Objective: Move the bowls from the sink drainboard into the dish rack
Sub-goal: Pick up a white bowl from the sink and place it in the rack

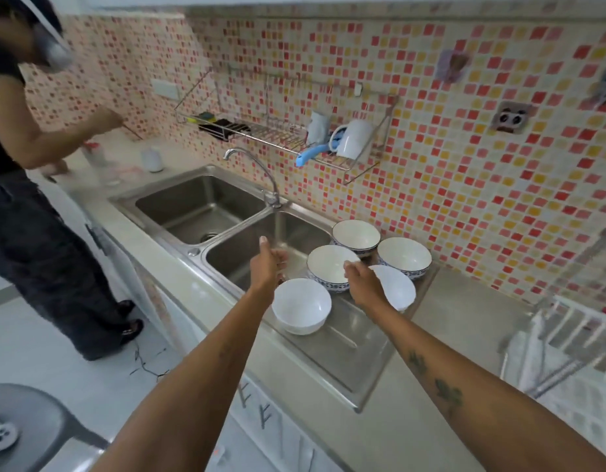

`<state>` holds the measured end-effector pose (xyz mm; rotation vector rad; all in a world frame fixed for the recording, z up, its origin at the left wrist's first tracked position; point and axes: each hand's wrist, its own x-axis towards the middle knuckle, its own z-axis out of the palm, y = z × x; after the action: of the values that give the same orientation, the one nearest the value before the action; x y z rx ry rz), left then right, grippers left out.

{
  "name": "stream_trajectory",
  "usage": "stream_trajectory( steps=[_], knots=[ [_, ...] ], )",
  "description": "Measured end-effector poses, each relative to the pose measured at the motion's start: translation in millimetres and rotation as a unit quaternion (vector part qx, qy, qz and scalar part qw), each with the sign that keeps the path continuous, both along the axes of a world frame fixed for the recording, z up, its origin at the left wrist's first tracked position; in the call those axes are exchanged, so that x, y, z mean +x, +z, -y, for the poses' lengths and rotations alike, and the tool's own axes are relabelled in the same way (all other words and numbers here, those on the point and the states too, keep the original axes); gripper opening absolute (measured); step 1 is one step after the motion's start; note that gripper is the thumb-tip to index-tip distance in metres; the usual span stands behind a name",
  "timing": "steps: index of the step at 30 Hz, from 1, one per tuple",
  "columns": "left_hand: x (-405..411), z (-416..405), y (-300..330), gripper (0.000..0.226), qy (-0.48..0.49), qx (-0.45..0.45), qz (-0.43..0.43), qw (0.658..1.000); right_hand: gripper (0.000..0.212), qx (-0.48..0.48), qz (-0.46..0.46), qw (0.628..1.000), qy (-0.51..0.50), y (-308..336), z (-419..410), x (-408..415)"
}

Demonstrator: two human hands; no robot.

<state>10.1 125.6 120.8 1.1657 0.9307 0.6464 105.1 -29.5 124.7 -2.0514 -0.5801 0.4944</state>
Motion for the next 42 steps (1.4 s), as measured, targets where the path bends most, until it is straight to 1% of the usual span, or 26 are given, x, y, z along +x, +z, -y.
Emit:
stream_trajectory(
  steps=[2, 4, 6, 9, 12, 16, 20, 22, 24, 26, 29, 33, 38, 42],
  knots=[
    [0, -13, -20, 0.068, 0.011, 0.0, -0.025, 1.0, 0.041, -0.031, -0.012, 0.999, 0.021, -23, -4, -1],
    [2, -24, -42, 0.065, 0.014, -0.005, -0.041, 0.999, 0.037, -0.01, -0.022, 0.999, 0.024, -41, -7, -6],
    [5, -32, -60, 0.065, 0.021, -0.009, -0.063, 0.998, 0.03, 0.016, -0.05, 0.998, 0.023, -53, -13, -11],
    [4, -38, -79, 0.064, 0.023, 0.007, -0.095, 0.995, 0.028, 0.03, -0.087, 0.996, -0.001, -67, -26, -8],
    [9, -40, -100, 0.061, -0.002, 0.046, -0.092, 0.995, 0.019, 0.026, -0.102, 0.993, -0.048, -85, -41, 1],
    [19, -39, -123, 0.05, -0.026, 0.018, -0.075, 0.997, 0.021, 0.036, -0.135, 0.986, -0.091, -111, -61, 6],
    [21, -41, -141, 0.045, -0.034, -0.001, -0.077, 0.996, 0.036, 0.071, -0.186, 0.969, -0.147, -122, -72, 3],
    [19, -41, -144, 0.044, -0.037, 0.0, -0.076, 0.996, 0.035, 0.101, -0.206, 0.958, -0.173, -124, -76, 1],
    [18, -36, -141, 0.044, -0.024, -0.017, -0.062, 0.998, 0.035, 0.141, -0.235, 0.941, -0.2, -125, -79, -1],
    [17, -31, -137, 0.044, -0.015, -0.035, -0.052, 0.998, 0.037, 0.161, -0.243, 0.931, -0.22, -125, -83, -4],
    [16, -24, -132, 0.044, -0.025, -0.058, -0.051, 0.997, 0.04, 0.156, -0.22, 0.937, -0.221, -127, -85, -8],
    [16, -23, -127, 0.039, -0.037, -0.061, -0.056, 0.996, 0.04, 0.158, -0.21, 0.941, -0.214, -129, -84, -8],
    [15, -21, -126, 0.038, -0.035, -0.071, -0.052, 0.996, 0.038, 0.176, -0.228, 0.933, -0.217, -125, -80, -12],
    [12, -15, -111, 0.037, -0.04, -0.093, -0.032, 0.994, 0.038, 0.193, -0.229, 0.93, -0.215, -106, -69, -17]
  ],
)
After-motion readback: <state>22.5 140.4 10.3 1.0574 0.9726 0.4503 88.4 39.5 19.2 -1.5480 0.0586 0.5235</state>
